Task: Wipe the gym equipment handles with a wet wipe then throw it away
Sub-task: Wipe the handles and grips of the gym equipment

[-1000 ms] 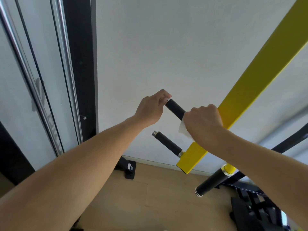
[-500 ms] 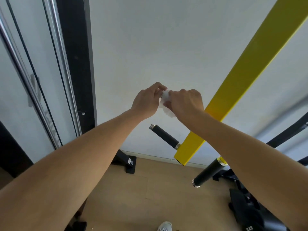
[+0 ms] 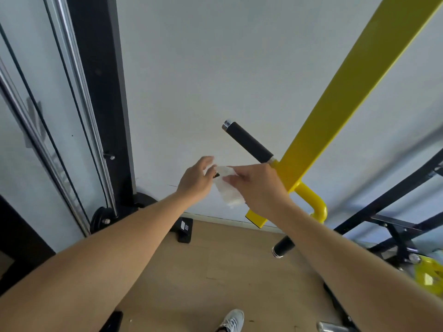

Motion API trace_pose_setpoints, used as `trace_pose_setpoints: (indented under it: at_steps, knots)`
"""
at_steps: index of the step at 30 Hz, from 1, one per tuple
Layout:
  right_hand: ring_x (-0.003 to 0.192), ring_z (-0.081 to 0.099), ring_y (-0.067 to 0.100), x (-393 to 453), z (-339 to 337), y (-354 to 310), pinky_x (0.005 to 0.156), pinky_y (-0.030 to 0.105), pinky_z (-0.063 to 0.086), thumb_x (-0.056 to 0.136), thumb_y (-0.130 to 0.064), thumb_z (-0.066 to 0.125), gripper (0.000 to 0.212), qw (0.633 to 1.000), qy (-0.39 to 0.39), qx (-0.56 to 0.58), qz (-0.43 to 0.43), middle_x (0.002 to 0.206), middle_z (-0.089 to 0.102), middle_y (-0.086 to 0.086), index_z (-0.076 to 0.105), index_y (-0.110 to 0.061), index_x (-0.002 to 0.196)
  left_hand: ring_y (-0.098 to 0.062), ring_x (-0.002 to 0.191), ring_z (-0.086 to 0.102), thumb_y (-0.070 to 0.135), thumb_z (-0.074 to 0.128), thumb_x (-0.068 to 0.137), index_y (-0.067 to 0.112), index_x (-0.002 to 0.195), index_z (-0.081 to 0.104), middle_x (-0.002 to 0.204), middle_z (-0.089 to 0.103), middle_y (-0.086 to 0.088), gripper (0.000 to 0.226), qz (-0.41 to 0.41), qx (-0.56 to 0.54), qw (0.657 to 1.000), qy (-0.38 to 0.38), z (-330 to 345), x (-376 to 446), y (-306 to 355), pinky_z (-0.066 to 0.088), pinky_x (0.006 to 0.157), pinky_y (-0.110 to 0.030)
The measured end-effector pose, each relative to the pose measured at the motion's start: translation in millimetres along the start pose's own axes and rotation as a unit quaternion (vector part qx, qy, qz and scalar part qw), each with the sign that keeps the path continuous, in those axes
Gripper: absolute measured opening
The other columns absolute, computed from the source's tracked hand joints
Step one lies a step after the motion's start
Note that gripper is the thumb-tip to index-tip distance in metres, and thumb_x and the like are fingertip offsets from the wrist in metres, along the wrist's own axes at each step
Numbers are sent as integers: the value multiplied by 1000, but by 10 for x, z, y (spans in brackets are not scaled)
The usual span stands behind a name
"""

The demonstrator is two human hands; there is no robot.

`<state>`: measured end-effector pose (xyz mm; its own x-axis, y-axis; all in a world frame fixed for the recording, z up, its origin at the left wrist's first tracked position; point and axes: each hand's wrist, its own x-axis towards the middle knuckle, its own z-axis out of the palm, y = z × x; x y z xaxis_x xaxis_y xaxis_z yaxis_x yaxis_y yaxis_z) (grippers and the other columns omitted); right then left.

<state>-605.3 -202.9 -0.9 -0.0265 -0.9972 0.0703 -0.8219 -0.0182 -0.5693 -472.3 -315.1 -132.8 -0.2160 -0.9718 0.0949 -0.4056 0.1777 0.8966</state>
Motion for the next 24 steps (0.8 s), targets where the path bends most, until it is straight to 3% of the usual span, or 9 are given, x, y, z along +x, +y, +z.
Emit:
trace_pose_setpoints:
  at_steps: [2,4,7,10,12,14,18,21,24]
  knots:
    - [61,54,12,110,209,202,51,17,40,100,-32,61,19,992,45,88,83,73,68,-5,79,-26,103,-17,129,58,44,42,103,26,141,51,138,63,3,43,-33,16,999,2,28,18,-104,48,104,-41]
    - [66,55,16,181,364,306,50,18,42,103,-29,56,25,983,95,109,113,86,69,0,75,-25,119,-17,123,61,46,42,104,24,137,56,131,68,3,41,-39,23,999,6,53,43,-113,50,99,-37]
    - [81,60,22,277,552,324,67,34,54,106,-19,48,39,992,123,5,35,104,71,8,54,-22,145,-18,121,62,39,47,104,19,134,60,127,70,-1,37,-42,1,999,18,85,85,-73,49,103,-40]
    - [92,63,26,490,683,380,74,35,55,103,-7,52,40,983,75,-170,2,109,69,12,49,-16,142,-18,117,63,35,51,103,20,128,64,123,72,0,32,-66,-21,997,34,93,124,-67,49,102,-40]
    - [81,60,20,583,743,415,67,26,49,100,-7,59,31,969,16,-245,13,98,65,8,52,-15,129,-18,113,65,32,55,102,20,123,67,118,73,1,27,-73,-40,996,41,93,139,-92,49,102,-41]
    - [74,56,16,650,804,460,66,24,45,99,-11,62,25,959,-16,-282,12,87,58,4,54,-12,123,-19,110,66,29,59,100,21,117,69,113,74,1,22,-80,-58,994,49,97,158,-111,50,101,-43]
    - [75,61,19,806,845,434,67,28,48,98,-19,64,22,948,-42,-313,42,87,62,3,60,-13,119,-19,101,67,31,63,96,19,105,69,104,73,3,16,-110,-62,991,51,93,210,-65,53,88,-36]
    - [87,66,22,804,813,388,76,33,54,97,-17,66,38,943,-50,-327,25,101,65,6,49,-12,130,-18,100,66,32,60,97,21,107,68,106,73,3,16,-108,-70,991,33,100,230,-26,50,83,-32]
    - [78,61,20,698,748,391,73,32,52,97,-19,65,43,917,-49,-396,2,91,58,4,42,-11,132,-17,102,66,30,58,99,28,108,69,108,73,6,15,-92,-60,994,18,113,234,-33,54,88,-35]
